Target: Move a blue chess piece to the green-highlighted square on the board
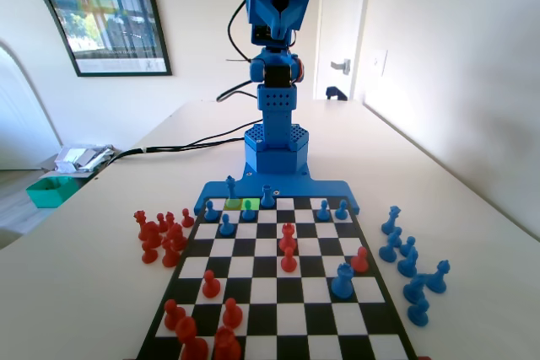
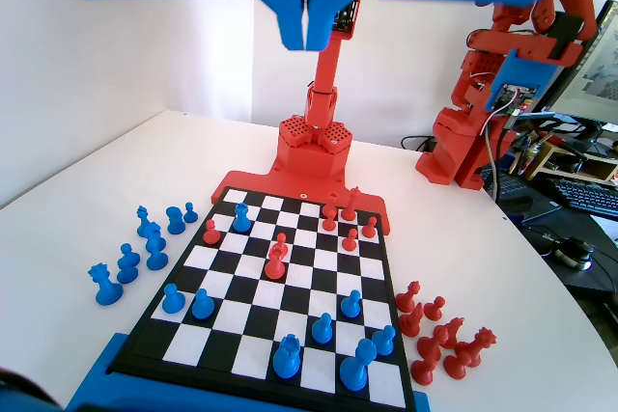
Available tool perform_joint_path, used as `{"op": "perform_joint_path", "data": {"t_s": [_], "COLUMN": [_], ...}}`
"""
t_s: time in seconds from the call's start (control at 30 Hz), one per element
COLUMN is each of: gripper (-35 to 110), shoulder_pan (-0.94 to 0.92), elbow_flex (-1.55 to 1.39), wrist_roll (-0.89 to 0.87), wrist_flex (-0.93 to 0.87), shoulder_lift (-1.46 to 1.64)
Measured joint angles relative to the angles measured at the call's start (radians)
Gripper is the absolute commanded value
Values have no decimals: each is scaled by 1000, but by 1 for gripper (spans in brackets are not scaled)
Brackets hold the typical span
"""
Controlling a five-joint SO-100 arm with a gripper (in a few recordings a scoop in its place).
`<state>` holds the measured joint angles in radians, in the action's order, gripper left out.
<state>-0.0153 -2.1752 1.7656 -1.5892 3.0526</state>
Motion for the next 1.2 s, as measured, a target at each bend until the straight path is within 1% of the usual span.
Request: {"op": "perform_joint_path", "data": {"t_s": [1.0, 1.1, 1.17, 1.2], "gripper": [4, 7, 5, 1], "shoulder_pan": [0, 0, -3, -6], "elbow_flex": [0, 0, 0, 0], "wrist_roll": [0, 0, 0, 0], "wrist_flex": [0, 0, 0, 0], "shoulder_lift": [0, 0, 0, 0]}}
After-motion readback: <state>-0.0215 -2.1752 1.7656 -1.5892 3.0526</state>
